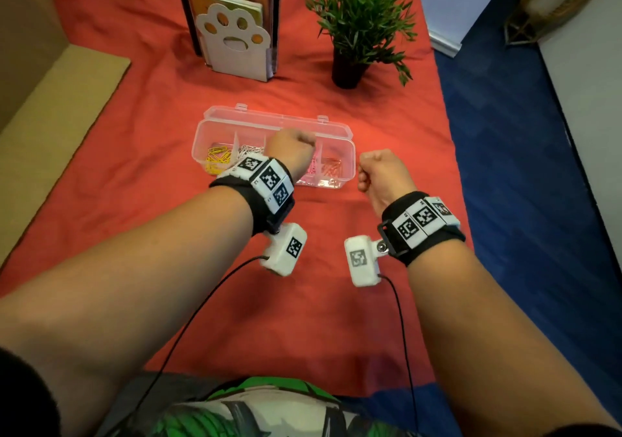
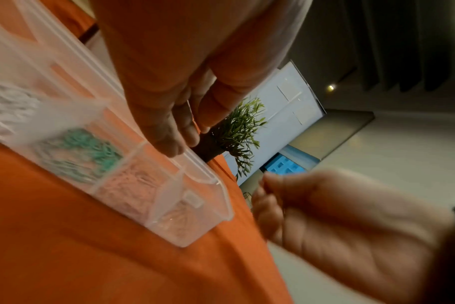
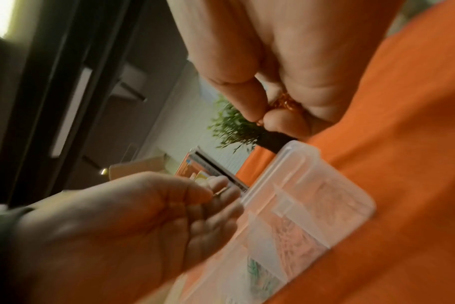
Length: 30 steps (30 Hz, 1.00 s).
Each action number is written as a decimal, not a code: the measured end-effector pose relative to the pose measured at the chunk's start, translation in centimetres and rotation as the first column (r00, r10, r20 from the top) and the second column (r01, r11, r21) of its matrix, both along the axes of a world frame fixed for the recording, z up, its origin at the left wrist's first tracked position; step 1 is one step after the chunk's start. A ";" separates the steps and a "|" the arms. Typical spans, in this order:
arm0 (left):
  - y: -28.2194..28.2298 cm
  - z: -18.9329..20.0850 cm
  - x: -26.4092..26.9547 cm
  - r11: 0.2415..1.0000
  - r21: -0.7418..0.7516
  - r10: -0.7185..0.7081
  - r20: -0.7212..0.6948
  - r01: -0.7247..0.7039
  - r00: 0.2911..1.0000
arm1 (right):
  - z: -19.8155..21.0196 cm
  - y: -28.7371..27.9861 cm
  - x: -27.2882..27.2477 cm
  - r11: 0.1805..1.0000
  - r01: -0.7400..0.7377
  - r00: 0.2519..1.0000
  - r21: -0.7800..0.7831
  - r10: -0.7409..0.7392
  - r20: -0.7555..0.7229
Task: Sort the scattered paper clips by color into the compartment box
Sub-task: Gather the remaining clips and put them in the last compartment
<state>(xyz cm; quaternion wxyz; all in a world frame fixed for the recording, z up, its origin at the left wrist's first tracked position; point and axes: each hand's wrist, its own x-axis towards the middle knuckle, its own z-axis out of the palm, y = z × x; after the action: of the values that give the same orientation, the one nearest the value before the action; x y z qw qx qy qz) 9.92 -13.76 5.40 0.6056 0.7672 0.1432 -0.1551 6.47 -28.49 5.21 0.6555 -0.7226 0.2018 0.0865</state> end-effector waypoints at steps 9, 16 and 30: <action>4.5 -4.0 -6.7 0.854 0.396 -0.376 0.024 0.337 0.926 | 0.1 1.2 2.1 0.947 -0.003 0.998 -0.322 -0.017 -0.059; 2.3 -5.3 -9.3 0.627 0.539 -0.685 0.040 0.562 0.727 | -2.6 -0.4 -6.3 0.674 -0.290 0.946 -0.680 0.096 -0.309; 1.3 -7.1 -9.8 0.225 0.772 -0.893 -0.079 0.594 0.442 | -6.1 1.2 -10.7 0.437 -0.386 0.920 -0.812 0.241 -0.308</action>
<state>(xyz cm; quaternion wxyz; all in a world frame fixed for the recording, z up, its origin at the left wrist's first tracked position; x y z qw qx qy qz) 0.15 -12.51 -1.74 0.1171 0.9140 -0.3268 -0.2098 -4.28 -27.24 -0.90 0.1638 -0.9671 0.1272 0.1473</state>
